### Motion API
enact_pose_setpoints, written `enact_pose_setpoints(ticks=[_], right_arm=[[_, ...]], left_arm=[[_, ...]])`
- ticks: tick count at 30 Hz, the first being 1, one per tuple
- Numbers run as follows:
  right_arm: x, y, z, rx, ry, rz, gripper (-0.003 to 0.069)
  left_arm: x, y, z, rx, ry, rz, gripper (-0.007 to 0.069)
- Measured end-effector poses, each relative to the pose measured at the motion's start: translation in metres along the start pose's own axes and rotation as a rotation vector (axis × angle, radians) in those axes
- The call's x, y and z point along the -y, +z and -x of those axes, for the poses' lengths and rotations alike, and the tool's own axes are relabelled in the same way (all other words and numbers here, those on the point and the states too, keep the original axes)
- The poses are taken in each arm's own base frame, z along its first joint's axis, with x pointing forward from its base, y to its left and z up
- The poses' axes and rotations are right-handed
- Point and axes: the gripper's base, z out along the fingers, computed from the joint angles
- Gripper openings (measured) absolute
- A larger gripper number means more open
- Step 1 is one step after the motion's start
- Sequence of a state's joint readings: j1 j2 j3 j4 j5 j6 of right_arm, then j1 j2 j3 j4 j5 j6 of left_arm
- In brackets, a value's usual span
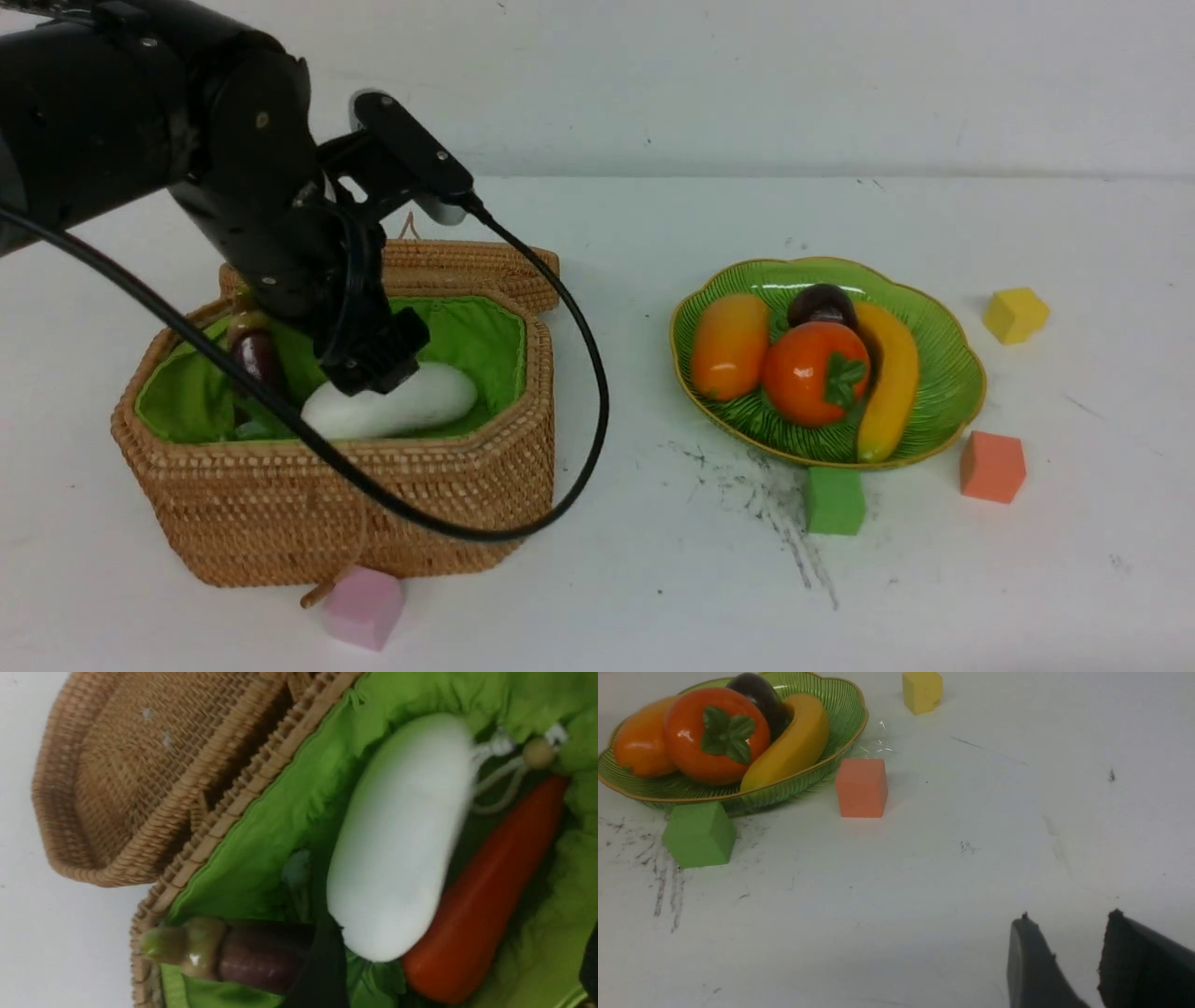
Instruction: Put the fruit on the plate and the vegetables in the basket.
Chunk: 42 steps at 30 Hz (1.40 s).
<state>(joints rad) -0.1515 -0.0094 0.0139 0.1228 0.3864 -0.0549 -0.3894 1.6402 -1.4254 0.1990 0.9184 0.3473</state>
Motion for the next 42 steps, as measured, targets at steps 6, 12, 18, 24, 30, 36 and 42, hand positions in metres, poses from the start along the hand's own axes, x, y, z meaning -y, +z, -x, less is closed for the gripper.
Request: enact_pose_setpoints(ticks=[6,12,18,24,30,36,42], right_arm=[[0.000,0.000,0.000,0.000,0.000,0.000,0.0242],[0.000,0.000,0.000,0.000,0.000,0.000,0.0242],[0.000,0.000,0.000,0.000,-0.001,0.004,0.0242],[-0.003,0.000,0.000,-0.004,-0.018,0.059,0.0242],[-0.004,0.000,0.000,-0.005,-0.020,0.066,0.0242],[-0.004,0.000,0.000,-0.005,-0.020,0.066,0.0242],[-0.004,0.000,0.000,-0.005,-0.020,0.066,0.0242]], left_arm=[[0.000,-0.034,-0.003,0.016,-0.233,-0.038,0.0519],[-0.001,-0.099,-0.034,-0.046,-0.481,-0.005,0.0179],[0.010,-0.189,-0.076,0.189,-0.689,-0.023,-0.0013],[0.051,-0.237,-0.138,0.353,-0.758,-0.193,-0.0013],[0.100,-0.220,-0.205,0.367,-0.781,-0.326,-0.0013],[0.124,-0.211,-0.246,0.514,-0.886,-0.359,-0.0013],[0.130,-0.212,-0.260,0.537,-0.899,-0.356,-0.0013]])
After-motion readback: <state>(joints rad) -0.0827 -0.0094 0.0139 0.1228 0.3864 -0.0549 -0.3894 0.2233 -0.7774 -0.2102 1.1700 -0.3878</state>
